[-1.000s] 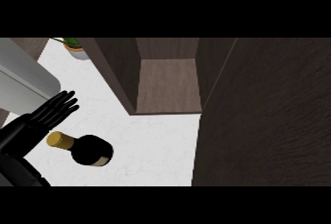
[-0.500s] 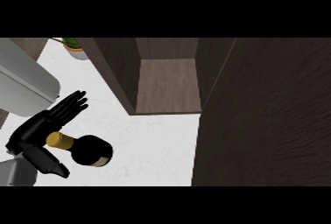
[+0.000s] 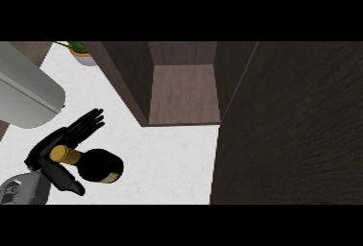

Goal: Pick up the wine, place it into the cabinet and close the cabinet

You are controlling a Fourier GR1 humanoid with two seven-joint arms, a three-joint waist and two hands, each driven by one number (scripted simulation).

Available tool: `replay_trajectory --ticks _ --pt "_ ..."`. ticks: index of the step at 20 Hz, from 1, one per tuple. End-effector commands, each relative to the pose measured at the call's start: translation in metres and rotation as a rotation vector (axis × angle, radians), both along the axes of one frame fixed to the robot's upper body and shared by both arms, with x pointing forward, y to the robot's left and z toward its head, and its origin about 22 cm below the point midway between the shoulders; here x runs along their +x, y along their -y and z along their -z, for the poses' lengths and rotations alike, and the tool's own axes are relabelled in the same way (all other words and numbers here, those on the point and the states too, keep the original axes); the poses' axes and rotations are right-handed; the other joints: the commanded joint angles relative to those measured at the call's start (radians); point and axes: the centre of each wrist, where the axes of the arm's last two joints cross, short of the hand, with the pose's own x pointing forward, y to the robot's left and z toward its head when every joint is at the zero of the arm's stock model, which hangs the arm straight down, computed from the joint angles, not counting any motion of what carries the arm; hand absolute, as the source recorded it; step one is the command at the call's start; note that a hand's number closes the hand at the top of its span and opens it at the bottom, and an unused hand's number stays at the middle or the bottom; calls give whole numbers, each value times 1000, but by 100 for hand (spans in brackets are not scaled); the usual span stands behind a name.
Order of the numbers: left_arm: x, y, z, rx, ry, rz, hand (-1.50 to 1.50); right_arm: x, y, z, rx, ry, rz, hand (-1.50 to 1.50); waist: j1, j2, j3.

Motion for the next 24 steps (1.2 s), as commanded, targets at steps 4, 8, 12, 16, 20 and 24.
replay_trajectory --ticks 4,8,12,16,20,24 --pt "-7 7 35 7 -17 30 -150 -49 19 -37 52 77 -24 -150 -3 1 0" --pt "-18 9 48 5 -28 45 -150 -53 16 -38 73 83 -14 -150 3 -2 0" --pt "-13 11 62 -63 -61 7 -150 -45 14 -35 57 84 -19 -150 2 0 0" --pt "-17 9 74 -97 -102 -10 -150 -39 12 -32 80 87 -15 -150 4 0 0" --pt "-20 2 80 -155 -126 -28 -150 -37 12 -24 55 66 -11 -150 8 0 1" --pt "-16 36 94 -244 -165 -70 -150 -36 15 -34 39 76 -24 -150 10 1 0"
